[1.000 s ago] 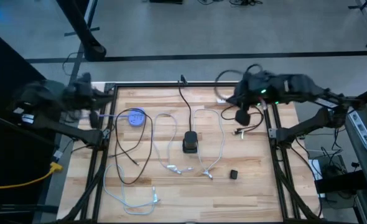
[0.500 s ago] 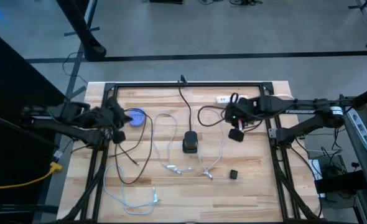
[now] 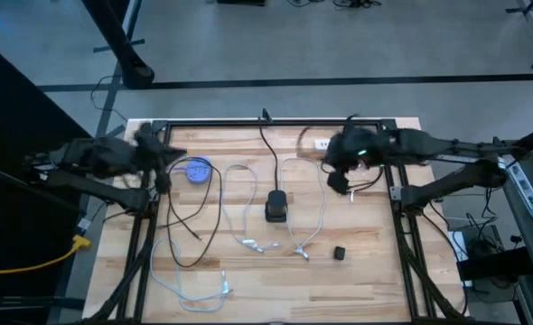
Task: Insert USB
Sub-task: Insert the right black charger cable into the white outlet extension
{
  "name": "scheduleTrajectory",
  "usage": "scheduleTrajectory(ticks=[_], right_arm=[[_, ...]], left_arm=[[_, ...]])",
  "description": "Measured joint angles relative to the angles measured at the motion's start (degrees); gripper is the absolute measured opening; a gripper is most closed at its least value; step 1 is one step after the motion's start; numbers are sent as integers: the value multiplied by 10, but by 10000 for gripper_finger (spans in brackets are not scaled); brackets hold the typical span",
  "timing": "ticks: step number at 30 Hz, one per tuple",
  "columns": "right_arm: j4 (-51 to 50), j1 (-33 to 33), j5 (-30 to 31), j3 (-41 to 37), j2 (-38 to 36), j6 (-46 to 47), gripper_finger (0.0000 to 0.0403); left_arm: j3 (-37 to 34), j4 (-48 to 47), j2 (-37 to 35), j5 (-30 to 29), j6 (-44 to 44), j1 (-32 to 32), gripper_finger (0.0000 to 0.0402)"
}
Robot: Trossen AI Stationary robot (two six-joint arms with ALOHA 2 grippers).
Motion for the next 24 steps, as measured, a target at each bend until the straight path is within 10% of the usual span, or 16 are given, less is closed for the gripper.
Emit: scheduleTrajectory(ticks=[15, 24], right_arm=[[537, 0, 87, -158, -135, 43, 0], [325, 0, 318, -144, -103, 46, 0]], left_arm=[[-157, 425, -155, -114, 22, -1, 0], [-173, 383, -127, -400, 61, -1, 0]])
